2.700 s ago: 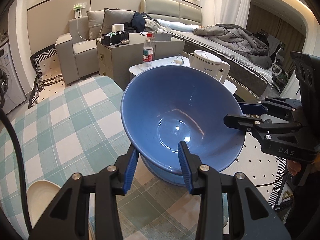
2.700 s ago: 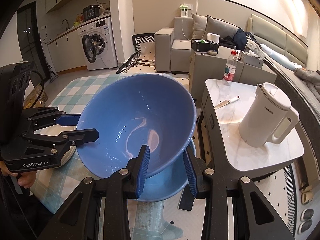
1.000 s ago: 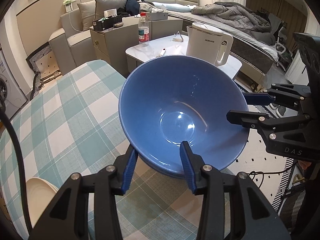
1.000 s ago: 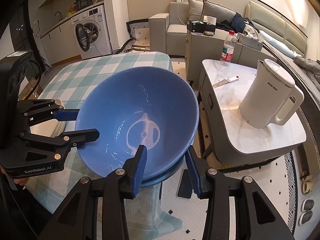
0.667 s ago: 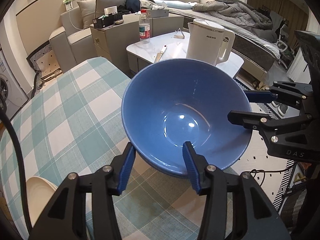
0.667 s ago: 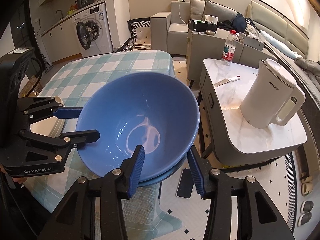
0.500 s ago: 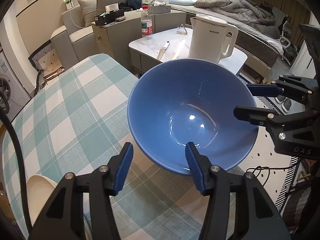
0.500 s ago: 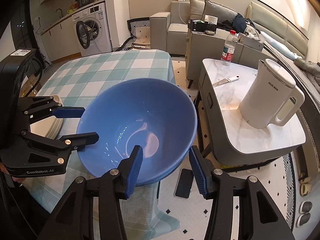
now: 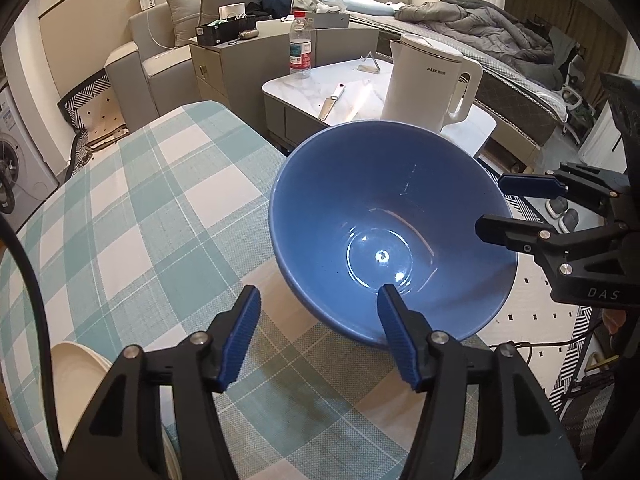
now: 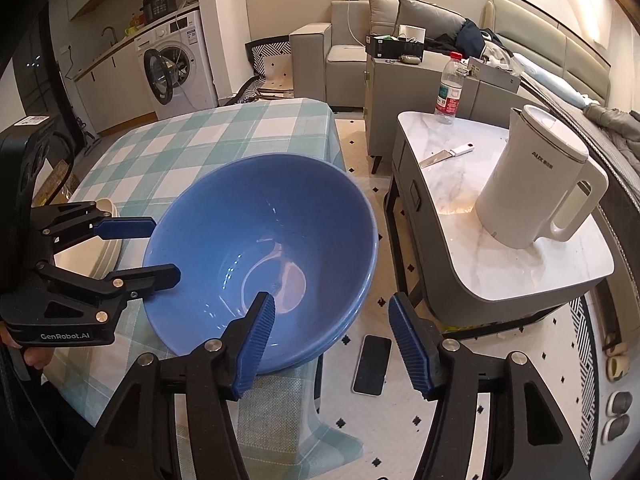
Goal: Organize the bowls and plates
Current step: 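Keep both grippers on the rim and lift the nested blue bowls together, then carry the nested blue bowls with both grippers over the cream plate stack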
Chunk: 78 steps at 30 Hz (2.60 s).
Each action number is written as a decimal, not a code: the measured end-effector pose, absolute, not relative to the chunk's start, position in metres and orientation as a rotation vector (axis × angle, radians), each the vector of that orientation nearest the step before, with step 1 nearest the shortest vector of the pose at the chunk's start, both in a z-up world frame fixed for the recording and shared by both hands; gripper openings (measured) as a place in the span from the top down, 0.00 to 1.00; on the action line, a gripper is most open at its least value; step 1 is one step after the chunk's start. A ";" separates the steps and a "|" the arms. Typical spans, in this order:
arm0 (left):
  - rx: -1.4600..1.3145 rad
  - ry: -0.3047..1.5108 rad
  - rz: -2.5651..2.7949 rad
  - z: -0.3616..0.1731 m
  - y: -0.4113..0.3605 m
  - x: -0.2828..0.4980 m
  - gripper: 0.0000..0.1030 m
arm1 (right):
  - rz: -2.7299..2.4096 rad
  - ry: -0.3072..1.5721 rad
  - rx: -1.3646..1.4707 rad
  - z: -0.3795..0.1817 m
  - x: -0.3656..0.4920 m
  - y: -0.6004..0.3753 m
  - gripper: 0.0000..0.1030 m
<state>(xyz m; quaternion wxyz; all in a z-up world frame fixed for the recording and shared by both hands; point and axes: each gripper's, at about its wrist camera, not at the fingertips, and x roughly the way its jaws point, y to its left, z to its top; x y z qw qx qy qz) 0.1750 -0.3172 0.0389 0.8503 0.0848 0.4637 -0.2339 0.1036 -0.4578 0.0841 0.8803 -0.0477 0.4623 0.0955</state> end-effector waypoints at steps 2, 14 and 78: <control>0.164 0.981 -0.494 0.038 -0.315 0.176 0.37 | 0.198 0.968 -0.089 0.081 0.106 -0.459 0.40; 0.065 0.999 -0.494 0.031 -0.297 0.188 0.24 | 0.219 0.988 -0.001 0.067 0.120 -0.466 0.38; -0.002 0.925 -0.528 0.053 -0.260 0.163 0.54 | 0.303 0.921 -0.058 0.086 0.102 -0.403 0.41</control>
